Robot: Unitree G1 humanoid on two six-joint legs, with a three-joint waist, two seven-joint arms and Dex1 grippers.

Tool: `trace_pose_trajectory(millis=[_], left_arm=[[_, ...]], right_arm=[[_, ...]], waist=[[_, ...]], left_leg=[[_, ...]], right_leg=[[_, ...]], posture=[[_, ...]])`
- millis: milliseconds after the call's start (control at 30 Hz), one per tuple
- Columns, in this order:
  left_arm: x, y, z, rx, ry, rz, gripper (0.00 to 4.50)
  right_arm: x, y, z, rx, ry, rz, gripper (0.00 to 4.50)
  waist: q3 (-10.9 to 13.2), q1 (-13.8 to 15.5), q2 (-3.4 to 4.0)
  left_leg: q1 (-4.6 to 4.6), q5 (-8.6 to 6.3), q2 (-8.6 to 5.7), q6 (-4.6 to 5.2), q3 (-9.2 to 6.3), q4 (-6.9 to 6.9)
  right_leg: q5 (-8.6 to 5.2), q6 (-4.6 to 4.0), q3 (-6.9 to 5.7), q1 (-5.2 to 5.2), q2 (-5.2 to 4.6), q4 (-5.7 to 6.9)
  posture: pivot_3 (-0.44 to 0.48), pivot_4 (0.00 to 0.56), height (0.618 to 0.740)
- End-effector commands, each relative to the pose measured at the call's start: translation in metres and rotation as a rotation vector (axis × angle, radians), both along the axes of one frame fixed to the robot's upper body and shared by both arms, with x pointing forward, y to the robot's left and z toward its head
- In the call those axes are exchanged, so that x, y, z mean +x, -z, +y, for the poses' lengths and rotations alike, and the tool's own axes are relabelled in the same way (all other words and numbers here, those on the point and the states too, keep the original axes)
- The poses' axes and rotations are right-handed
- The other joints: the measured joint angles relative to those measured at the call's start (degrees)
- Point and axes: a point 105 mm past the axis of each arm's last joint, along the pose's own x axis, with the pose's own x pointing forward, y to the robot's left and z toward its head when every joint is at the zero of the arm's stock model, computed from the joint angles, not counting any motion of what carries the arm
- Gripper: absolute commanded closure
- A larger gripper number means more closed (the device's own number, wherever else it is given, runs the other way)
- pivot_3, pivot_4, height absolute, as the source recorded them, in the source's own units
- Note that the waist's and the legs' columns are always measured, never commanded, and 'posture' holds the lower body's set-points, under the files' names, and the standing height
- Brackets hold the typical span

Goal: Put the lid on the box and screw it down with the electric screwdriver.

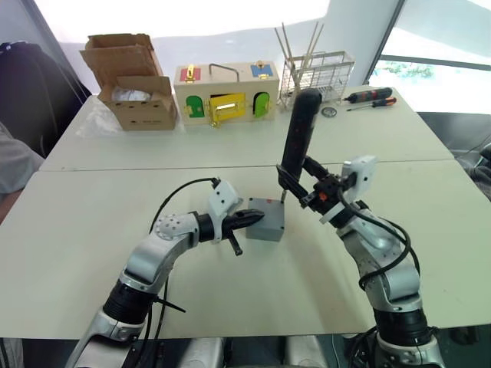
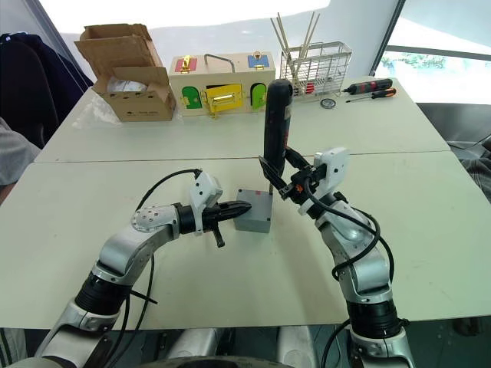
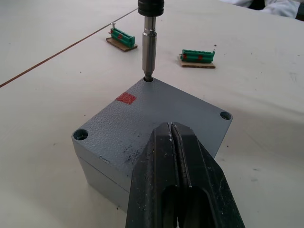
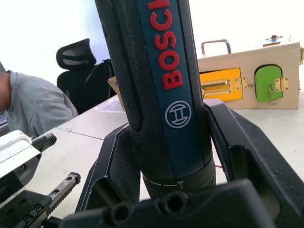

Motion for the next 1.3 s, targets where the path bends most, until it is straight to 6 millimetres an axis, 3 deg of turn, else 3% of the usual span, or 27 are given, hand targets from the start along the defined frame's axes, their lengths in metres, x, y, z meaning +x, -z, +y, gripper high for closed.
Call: trace_pose_trajectory(millis=[33, 133, 200, 267, 367, 500, 600, 700, 800, 900, 1000, 1167, 1300], left_arm=[[-0.002, 0.006, 0.005, 0.025, -0.006, 0.011, 4.50], [-0.006, 0.004, 0.009, 0.017, -0.010, 0.004, 4.50], [-0.007, -0.010, 0.013, -0.055, -0.037, 0.000, 4.50], [-0.006, -0.021, 0.015, -0.101, -0.055, -0.011, 4.50], [-0.006, -0.036, 0.015, -0.148, -0.063, -0.031, 4.50], [-0.005, -0.043, 0.015, -0.160, -0.072, -0.045, 4.50], [-0.003, -0.051, 0.013, -0.165, -0.063, -0.075, 4.50], [-0.025, -0.061, -0.001, -0.120, 0.083, -0.080, 4.50], [-0.050, -0.066, -0.012, -0.084, 0.200, -0.075, 4.50], [-0.059, -0.067, -0.020, -0.069, 0.241, -0.083, 4.50], [-0.061, -0.067, -0.029, -0.073, 0.261, -0.092, 4.50], [-0.061, -0.063, -0.040, -0.052, 0.286, -0.118, 4.50], [-0.059, -0.060, -0.040, -0.046, 0.261, -0.124, 4.50]], right_arm=[[0.003, -0.015, -0.014, -0.003, 0.017, 0.011, 2.62], [0.004, -0.052, -0.027, 0.030, 0.029, -0.062, 2.62], [0.001, -0.086, -0.036, 0.078, 0.018, -0.120, 2.62], [-0.002, -0.107, -0.040, 0.111, -0.004, -0.146, 2.62], [-0.005, -0.125, -0.043, 0.144, -0.047, -0.151, 2.62], [-0.002, -0.126, -0.049, 0.153, -0.038, -0.116, 2.62], [0.015, -0.118, -0.070, 0.128, 0.085, 0.009, 2.62], [0.026, -0.102, -0.121, -0.028, 0.285, 0.226, 2.62], [0.016, -0.078, -0.170, -0.221, 0.419, 0.453, 2.62], [0.003, -0.050, -0.208, -0.219, 0.498, 0.719, 2.62], [-0.001, -0.033, -0.226, -0.170, 0.546, 0.856, 2.62], [-0.008, 0.002, -0.227, -0.161, 0.483, 1.072, 2.62], [-0.008, 0.015, -0.235, -0.135, 0.488, 1.145, 2.62]], waist=[[0.1, 0.2, 0.04], [0.5, 0.8, 0.18], [0.9, 1.2, 0.30], [1.1, 1.3, 0.33], [1.1, 1.1, 0.30], [1.1, 0.9, 0.31], [1.2, 1.1, 0.34], [1.5, 1.7, 0.23], [1.6, 2.6, 0.33], [1.6, 2.3, 0.31], [1.7, 1.2, 0.33], [1.9, 0.5, 0.54], [1.9, 0.9, 0.67]], left_leg=[[-0.03, 0.00, 0.00, 0.00, -0.01, 0.00], [-0.15, 0.00, -0.01, 0.00, 0.01, 0.00], [-0.22, 0.00, -0.02, 0.00, 0.02, 0.01], [-0.64, 0.02, -0.05, -0.02, -0.02, 0.07], [-1.11, 0.14, -0.03, -0.20, -0.05, 0.12], [-1.12, 0.31, 0.00, -0.49, 0.01, 0.06], [-1.12, 0.23, -0.01, -0.33, 0.03, 0.08], [-1.22, 0.18, -0.06, -0.21, -0.02, 0.18], [-1.63, 0.17, -0.08, -0.20, 0.01, 0.29], [-1.88, 0.26, -0.03, -0.36, 0.12, 0.30], [-1.86, 0.27, 0.02, -0.36, 0.23, 0.28], [-1.78, 0.15, 0.05, -0.10, 0.30, 0.42], [-1.80, 0.17, 0.03, -0.14, 0.29, 0.48]], right_leg=[[0.00, 0.00, 0.00, -0.02, -0.01, 0.00], [0.00, 0.00, 0.00, -0.14, -0.02, -0.01], [0.01, -0.01, 0.01, -0.21, -0.04, 0.00], [0.06, -0.06, 0.00, -0.59, -0.05, 0.05], [0.09, -0.08, -0.02, -1.11, -0.03, 0.17], [0.08, -0.09, -0.01, -1.14, -0.03, 0.13], [0.11, -0.13, 0.00, -1.14, -0.03, 0.15], [0.15, -0.19, -0.04, -1.13, -0.06, 0.16], [0.16, -0.21, -0.06, -1.43, -0.08, 0.07], [0.16, -0.20, -0.06, -1.64, -0.07, -0.03], [0.16, -0.20, -0.04, -1.66, -0.08, -0.09], [0.26, -0.30, -0.02, -1.65, -0.05, 0.10], [0.26, -0.29, -0.02, -1.65, -0.06, 0.15]], posture=[[0.000, 0.150, 0.740], [0.000, 0.150, 0.740], [0.000, 0.150, 0.740], [0.000, 0.150, 0.740], [0.000, 0.150, 0.740], [0.000, 0.150, 0.740], [0.000, 0.150, 0.740], [0.000, 0.150, 0.740], [0.000, 0.150, 0.740], [0.000, 0.150, 0.740], [0.000, 0.150, 0.740], [0.000, 0.150, 0.740], [0.000, 0.150, 0.740]])
